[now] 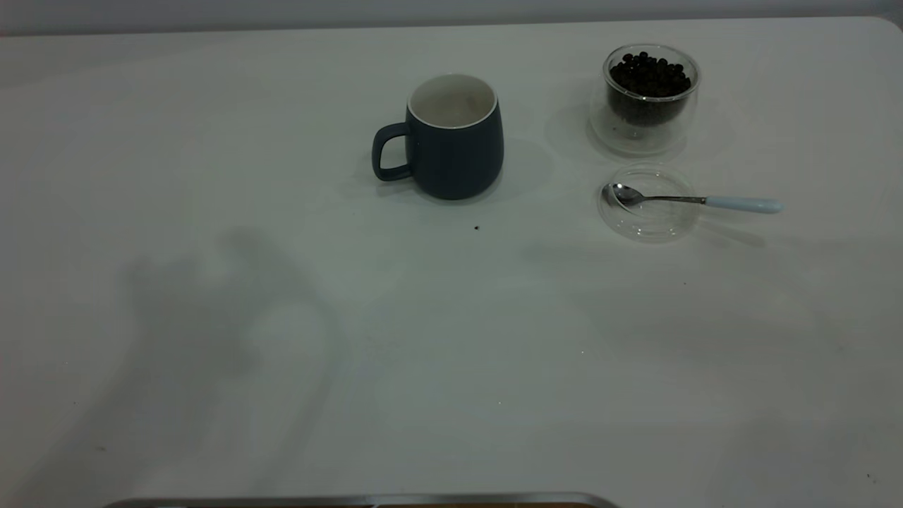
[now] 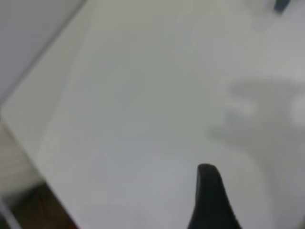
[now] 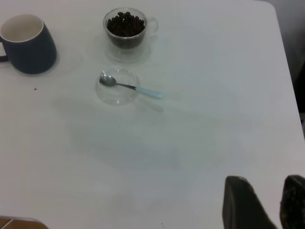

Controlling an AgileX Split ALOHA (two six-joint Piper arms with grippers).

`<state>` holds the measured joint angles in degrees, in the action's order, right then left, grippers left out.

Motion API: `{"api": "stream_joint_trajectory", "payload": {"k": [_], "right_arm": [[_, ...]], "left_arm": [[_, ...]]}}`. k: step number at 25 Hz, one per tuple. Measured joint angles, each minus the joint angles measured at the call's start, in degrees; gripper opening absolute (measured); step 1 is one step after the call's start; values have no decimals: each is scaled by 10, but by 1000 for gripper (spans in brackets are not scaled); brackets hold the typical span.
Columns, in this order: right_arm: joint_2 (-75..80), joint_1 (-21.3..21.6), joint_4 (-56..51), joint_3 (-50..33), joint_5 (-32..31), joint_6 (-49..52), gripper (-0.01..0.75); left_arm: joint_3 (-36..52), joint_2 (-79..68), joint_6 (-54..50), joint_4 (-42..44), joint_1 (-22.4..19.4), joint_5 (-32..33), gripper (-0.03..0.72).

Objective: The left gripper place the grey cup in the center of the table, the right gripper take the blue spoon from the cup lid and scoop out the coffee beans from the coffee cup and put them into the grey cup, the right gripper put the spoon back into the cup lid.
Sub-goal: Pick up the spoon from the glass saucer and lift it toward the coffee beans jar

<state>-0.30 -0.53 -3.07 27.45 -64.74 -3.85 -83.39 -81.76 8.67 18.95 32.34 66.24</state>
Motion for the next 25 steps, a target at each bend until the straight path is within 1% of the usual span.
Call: {"api": "stream_joint_trajectory", "payload": {"k": [5,9,12,19,21,25], "right_arm": [[0,0,-1,0,0,0,238],[0,0,-1,0,0,0,238],[0,0,-1,0,0,0,238],[0,0,-2,0,0,0,238],[0,0,-2,0,0,0,238],[0,0,-2,0,0,0,238]], "left_arm": [[10,101,-50,-9,0,6,555],[64,188,-52,-66,0,6,555],[142,256,-49,-106,0,6,555],[389,419,-43,-165,1,6,555],[441,462,-43,-184,1,3,555],[515,545,-43,-216,1,-1,555]]}}
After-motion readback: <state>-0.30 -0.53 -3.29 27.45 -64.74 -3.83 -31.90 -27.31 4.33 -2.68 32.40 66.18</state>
